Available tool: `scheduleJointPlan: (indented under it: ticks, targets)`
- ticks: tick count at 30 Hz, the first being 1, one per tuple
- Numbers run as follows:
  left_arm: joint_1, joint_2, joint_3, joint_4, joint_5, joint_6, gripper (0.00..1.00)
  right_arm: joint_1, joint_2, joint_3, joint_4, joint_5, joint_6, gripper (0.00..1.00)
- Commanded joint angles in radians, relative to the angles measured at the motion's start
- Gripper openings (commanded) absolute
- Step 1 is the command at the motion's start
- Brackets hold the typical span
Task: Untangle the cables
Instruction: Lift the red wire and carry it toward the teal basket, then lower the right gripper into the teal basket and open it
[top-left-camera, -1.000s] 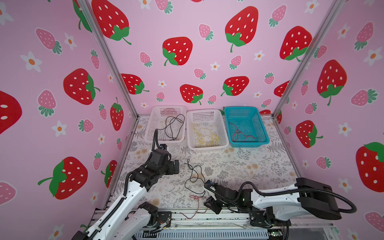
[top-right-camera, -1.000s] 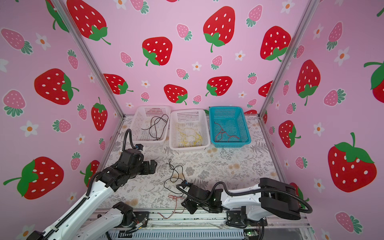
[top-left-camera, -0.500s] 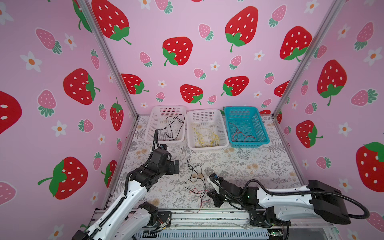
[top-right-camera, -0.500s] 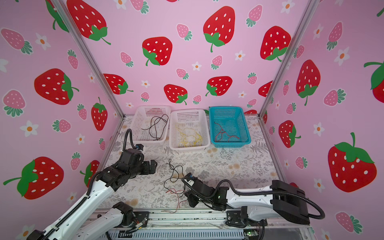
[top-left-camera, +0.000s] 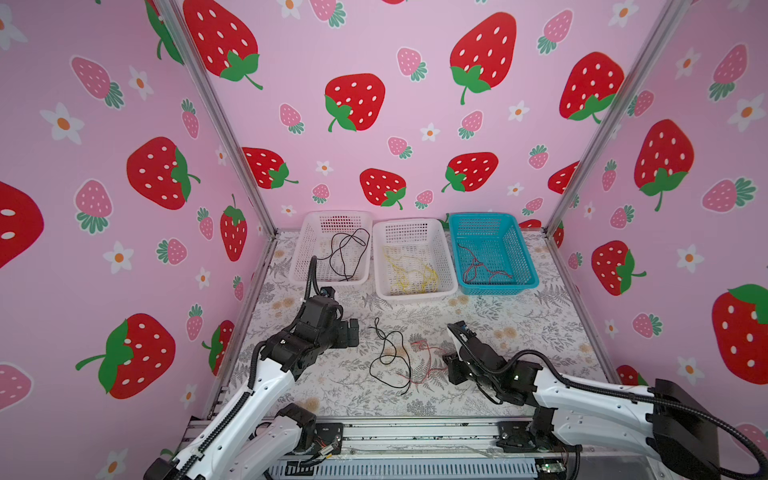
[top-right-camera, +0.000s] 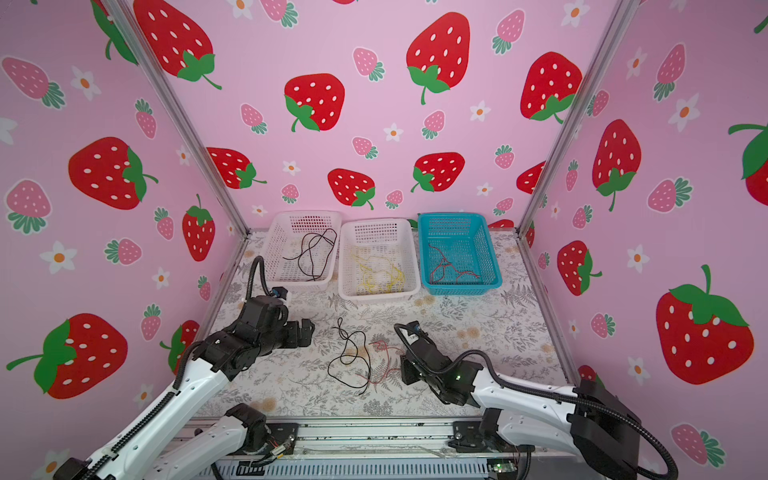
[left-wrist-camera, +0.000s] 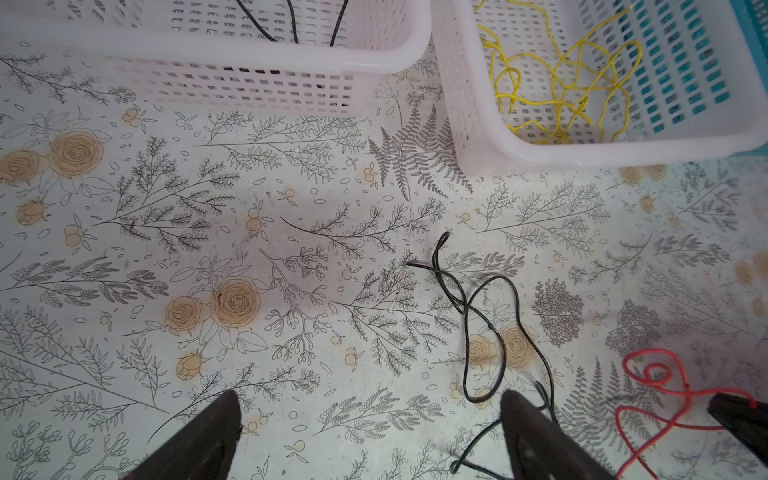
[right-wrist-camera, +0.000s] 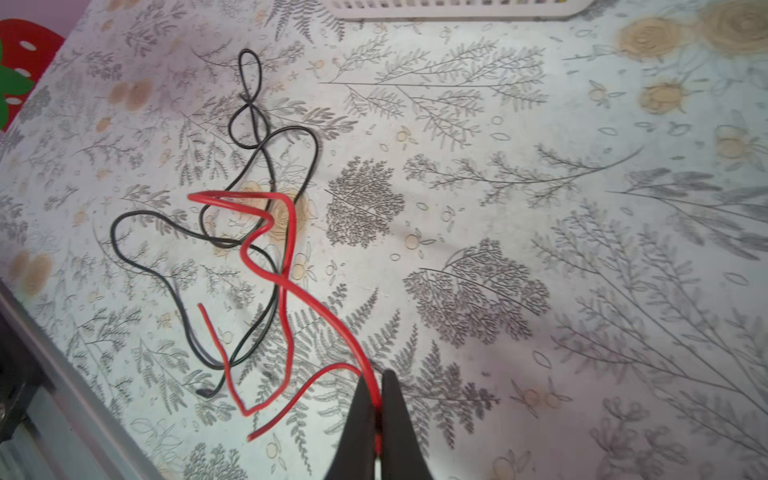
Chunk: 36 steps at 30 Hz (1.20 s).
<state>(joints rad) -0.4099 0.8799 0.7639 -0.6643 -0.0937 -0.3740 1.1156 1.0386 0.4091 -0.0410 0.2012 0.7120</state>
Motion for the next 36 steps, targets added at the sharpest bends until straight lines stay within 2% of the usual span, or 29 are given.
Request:
scheduleJointPlan:
  ticks: [1,8,12,18,27,36]
  targets:
    - [0.003,0.005,0.043,-0.034,-0.003,0.0,0.99,-0.032,-0.048,-0.002,-0.06,0.039,-0.001,0.0]
    - [0.003,0.011,0.043,-0.044,-0.034,-0.019,0.99,-0.137,-0.121,0.026,-0.142,0.089,-0.038,0.0]
    - [0.003,0.024,0.065,-0.067,-0.047,-0.03,0.99,-0.231,-0.222,0.071,-0.194,0.11,-0.08,0.0]
    - [0.002,0.025,0.077,-0.06,-0.012,-0.126,0.99,-0.362,-0.294,0.179,-0.239,0.133,-0.183,0.0]
    - [-0.004,0.023,0.094,-0.052,0.025,-0.199,0.99,-0.553,-0.225,0.361,-0.243,0.075,-0.304,0.0]
    - [-0.005,0.1,0.16,-0.054,0.017,-0.069,0.99,-0.726,-0.053,0.549,-0.222,-0.096,-0.299,0.0]
